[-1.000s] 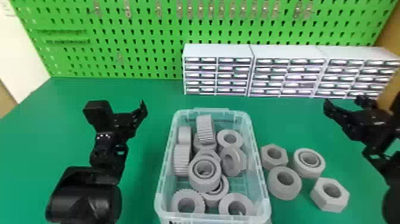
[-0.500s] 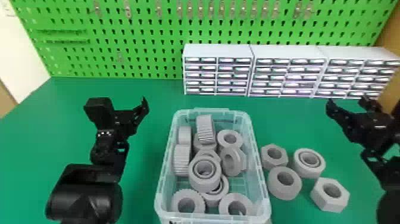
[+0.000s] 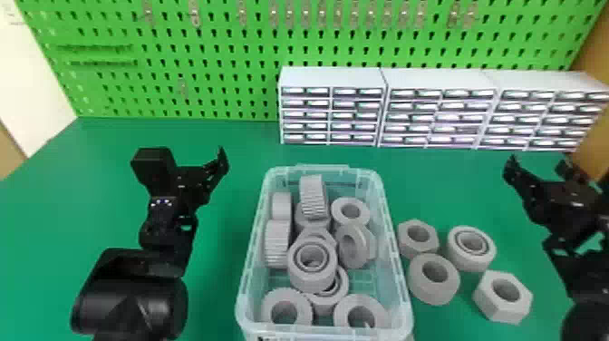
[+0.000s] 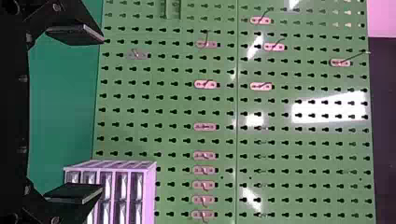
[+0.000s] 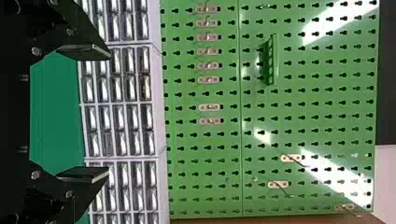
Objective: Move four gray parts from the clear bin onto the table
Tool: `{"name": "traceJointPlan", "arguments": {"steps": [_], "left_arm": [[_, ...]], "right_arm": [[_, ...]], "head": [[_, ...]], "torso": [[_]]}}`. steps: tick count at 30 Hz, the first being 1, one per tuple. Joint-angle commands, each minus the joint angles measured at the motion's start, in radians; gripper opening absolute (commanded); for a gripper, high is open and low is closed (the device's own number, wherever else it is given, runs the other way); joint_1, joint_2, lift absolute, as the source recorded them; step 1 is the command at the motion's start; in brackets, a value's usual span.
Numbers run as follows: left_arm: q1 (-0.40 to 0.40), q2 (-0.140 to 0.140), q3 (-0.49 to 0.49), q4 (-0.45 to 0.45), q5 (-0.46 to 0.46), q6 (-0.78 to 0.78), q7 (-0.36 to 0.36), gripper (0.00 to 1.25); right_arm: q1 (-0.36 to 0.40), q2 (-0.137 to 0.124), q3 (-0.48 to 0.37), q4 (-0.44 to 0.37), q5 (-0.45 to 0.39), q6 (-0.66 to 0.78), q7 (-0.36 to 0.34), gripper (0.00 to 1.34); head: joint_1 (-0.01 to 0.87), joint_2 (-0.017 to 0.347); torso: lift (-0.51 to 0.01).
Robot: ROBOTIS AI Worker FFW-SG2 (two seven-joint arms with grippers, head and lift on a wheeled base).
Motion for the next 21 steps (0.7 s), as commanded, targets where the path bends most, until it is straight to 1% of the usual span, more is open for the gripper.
{"name": "traceJointPlan", "arguments": {"steps": [1, 4, 6, 11, 15, 21], "left_arm": [[-0.004, 0.0, -0.001, 0.0, -0.003, 0.0, 0.0, 1.09], [-0.004, 0.0, 0.001, 0.0, -0.003, 0.0, 0.0, 1.09], [-0.003, 0.0, 0.002, 0.0, -0.003, 0.0, 0.0, 1.09], [-0.004, 0.0, 0.007, 0.0, 0.002, 0.0, 0.0, 1.09], [-0.003, 0.0, 0.005, 0.0, 0.002, 0.0, 0.0, 1.09], [-0.001, 0.0, 0.004, 0.0, 0.002, 0.0, 0.0, 1.09]], "right_arm": [[-0.002, -0.001, 0.008, 0.003, 0.001, 0.0, -0.005, 0.94], [0.003, 0.007, 0.003, 0.003, 0.001, 0.0, -0.012, 0.94], [0.003, 0.007, 0.002, 0.008, 0.001, 0.0, -0.012, 0.94], [-0.018, -0.004, 0.013, 0.019, 0.001, 0.0, -0.014, 0.94], [-0.021, 0.001, 0.013, 0.025, 0.003, 0.0, -0.015, 0.94], [-0.025, -0.002, 0.025, 0.026, 0.007, 0.0, -0.018, 0.94]], "head": [[0.693, 0.072], [0.693, 0.072], [0.693, 0.072], [0.693, 0.072], [0.693, 0.072], [0.693, 0.072]], "torso": [[-0.052], [-0.052], [-0.052], [-0.052], [-0.052], [-0.052]]}}
